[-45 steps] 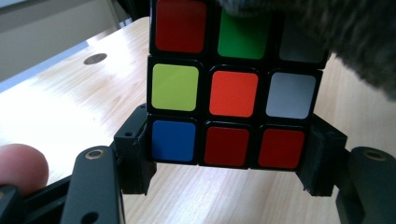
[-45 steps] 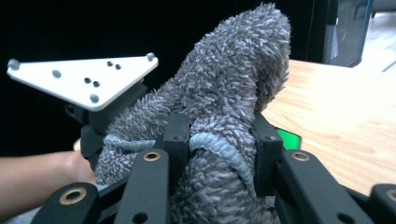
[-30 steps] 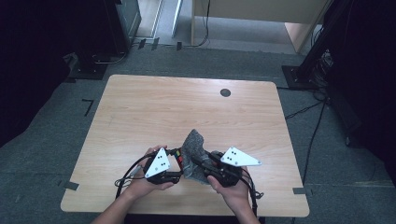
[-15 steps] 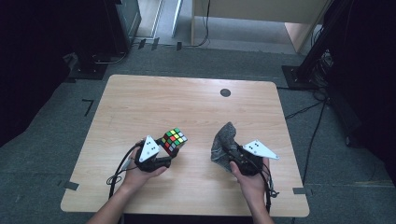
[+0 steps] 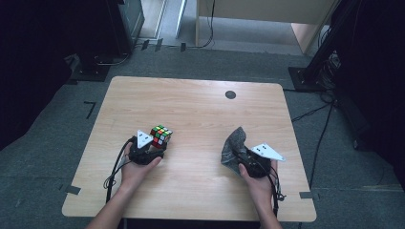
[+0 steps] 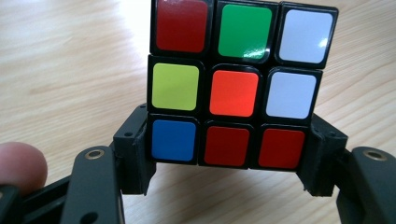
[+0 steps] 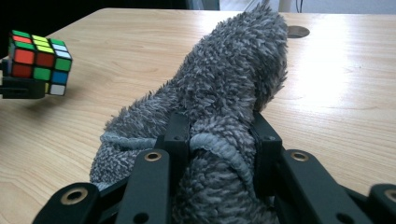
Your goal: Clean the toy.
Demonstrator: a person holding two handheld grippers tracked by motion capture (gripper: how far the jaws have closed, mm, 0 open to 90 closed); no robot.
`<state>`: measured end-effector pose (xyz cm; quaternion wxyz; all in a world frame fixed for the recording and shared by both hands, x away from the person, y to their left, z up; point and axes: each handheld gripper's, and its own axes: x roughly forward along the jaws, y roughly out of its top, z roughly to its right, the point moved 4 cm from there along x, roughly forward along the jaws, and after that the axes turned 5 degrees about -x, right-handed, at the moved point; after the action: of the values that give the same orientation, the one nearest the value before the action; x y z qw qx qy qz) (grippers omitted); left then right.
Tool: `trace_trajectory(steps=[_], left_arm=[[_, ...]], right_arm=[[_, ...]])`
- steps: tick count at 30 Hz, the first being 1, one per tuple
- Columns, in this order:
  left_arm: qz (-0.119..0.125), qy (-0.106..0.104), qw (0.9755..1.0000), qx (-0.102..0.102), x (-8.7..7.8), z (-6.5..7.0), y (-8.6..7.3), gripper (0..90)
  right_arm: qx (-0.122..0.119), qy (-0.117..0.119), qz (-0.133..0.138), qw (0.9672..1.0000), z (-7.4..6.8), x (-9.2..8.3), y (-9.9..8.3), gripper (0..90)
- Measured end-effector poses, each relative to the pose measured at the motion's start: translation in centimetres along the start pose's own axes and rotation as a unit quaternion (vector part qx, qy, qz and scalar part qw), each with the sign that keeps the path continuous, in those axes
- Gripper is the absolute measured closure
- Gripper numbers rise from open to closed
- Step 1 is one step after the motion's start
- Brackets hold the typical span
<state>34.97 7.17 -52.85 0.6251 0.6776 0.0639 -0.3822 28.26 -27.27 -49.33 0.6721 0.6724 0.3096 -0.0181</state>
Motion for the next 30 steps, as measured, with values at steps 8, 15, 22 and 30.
trace_trajectory(steps=[8,15,22,30], left_arm=[[-0.022,0.015,0.9997,0.002,0.7,-0.1,-0.2,33.4],[-0.024,0.018,0.9995,0.006,0.9,-0.1,0.0,33.1],[-0.014,0.023,0.9996,0.001,1.1,-0.2,0.2,33.0],[-0.014,0.015,0.9998,0.006,1.3,0.0,0.3,33.6]], right_arm=[[-0.007,0.006,0.000,1.0000,-0.4,0.1,-0.1,67.3],[-0.008,0.009,-0.002,0.9999,-0.6,0.3,-0.2,67.3],[-0.010,0.011,-0.003,0.9999,-0.7,0.4,-0.2,67.3],[-0.007,0.013,-0.001,0.9999,-0.7,0.4,-0.2,67.3]])
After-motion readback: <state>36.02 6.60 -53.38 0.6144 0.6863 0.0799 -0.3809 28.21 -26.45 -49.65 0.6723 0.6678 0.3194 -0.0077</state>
